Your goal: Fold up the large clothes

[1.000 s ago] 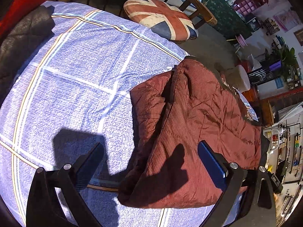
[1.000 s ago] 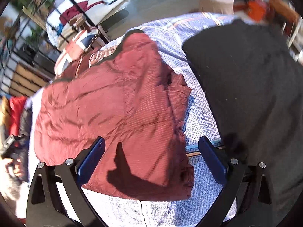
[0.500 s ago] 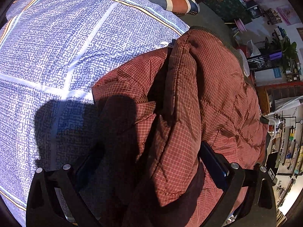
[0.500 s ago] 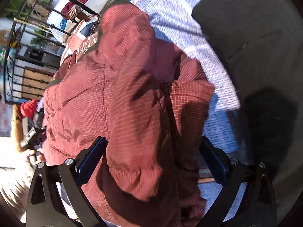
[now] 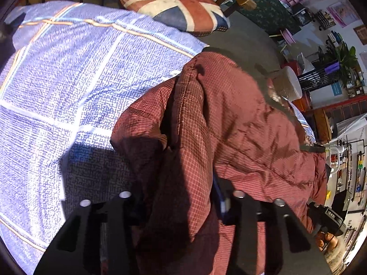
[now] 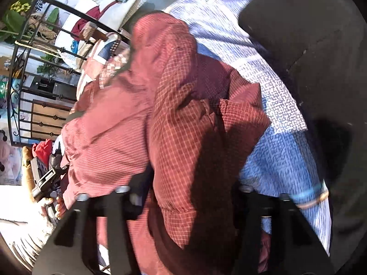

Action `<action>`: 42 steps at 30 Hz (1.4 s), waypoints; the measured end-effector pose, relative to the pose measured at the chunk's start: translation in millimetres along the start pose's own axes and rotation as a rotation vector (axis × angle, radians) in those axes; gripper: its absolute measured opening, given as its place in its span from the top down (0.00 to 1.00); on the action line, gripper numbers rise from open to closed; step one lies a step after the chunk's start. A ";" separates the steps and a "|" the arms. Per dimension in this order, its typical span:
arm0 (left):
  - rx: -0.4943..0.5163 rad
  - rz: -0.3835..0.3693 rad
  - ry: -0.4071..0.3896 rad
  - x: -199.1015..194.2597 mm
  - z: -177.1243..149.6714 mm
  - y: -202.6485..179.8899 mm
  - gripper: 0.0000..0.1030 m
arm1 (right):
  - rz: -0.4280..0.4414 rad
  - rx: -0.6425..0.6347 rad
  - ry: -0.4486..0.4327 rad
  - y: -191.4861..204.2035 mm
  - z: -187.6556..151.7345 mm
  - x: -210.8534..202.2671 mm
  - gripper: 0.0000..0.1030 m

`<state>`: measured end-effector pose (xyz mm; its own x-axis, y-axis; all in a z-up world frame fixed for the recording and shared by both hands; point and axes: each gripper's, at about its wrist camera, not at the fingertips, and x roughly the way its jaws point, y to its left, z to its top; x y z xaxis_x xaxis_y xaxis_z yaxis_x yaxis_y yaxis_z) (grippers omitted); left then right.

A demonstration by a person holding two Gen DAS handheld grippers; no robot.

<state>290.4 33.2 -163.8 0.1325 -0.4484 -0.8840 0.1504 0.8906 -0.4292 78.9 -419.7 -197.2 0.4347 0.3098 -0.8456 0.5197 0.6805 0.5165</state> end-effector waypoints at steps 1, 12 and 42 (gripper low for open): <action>0.004 -0.003 -0.005 -5.9 0.5 -4.5 0.69 | 0.003 0.002 -0.006 4.9 -2.2 -5.4 0.66; 0.318 -0.062 -0.149 -83.9 21.5 -135.1 0.79 | 0.084 -0.110 -0.102 72.1 -35.7 -94.0 0.79; 0.825 -0.004 -0.033 166.9 -46.3 -583.7 0.47 | 0.034 0.915 -0.671 -222.5 -227.1 -267.5 0.69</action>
<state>179.4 -557.9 -69.4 0.1567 -0.4651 -0.8713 0.8205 0.5524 -0.1473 -320.0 -503.2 -116.6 0.6221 -0.2871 -0.7284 0.7227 -0.1473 0.6753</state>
